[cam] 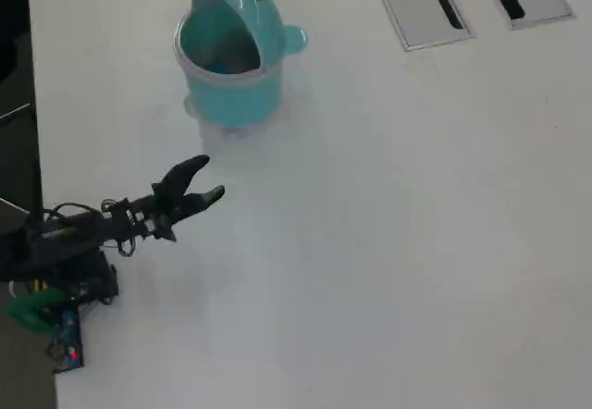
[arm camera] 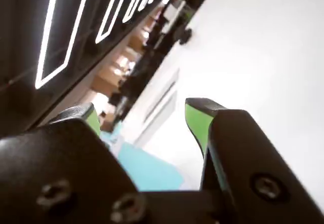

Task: Grasp RGB lego blocks and put them in the bin one by one.

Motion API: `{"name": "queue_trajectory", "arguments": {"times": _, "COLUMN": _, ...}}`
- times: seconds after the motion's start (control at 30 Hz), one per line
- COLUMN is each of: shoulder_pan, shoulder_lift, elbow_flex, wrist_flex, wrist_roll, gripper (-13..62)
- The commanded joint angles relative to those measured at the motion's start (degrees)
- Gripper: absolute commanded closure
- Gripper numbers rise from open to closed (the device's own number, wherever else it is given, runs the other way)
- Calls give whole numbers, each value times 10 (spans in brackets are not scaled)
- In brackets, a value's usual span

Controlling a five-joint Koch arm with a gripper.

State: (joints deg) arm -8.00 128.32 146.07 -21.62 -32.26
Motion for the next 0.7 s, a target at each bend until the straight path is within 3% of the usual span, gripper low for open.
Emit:
{"name": "queue_trajectory", "arguments": {"times": 0.0, "shoulder_pan": 16, "shoulder_lift": 10, "elbow_flex": 4, "wrist_flex": -144, "wrist_roll": 46, "gripper": 181}}
{"name": "queue_trajectory", "arguments": {"times": 0.27, "shoulder_pan": 46, "shoulder_lift": 7, "elbow_flex": 134, "wrist_flex": -196, "wrist_roll": 183, "gripper": 181}}
{"name": "queue_trajectory", "arguments": {"times": 0.67, "shoulder_pan": 33, "shoulder_lift": 10, "elbow_flex": 273, "wrist_flex": -321, "wrist_roll": 212, "gripper": 178}}
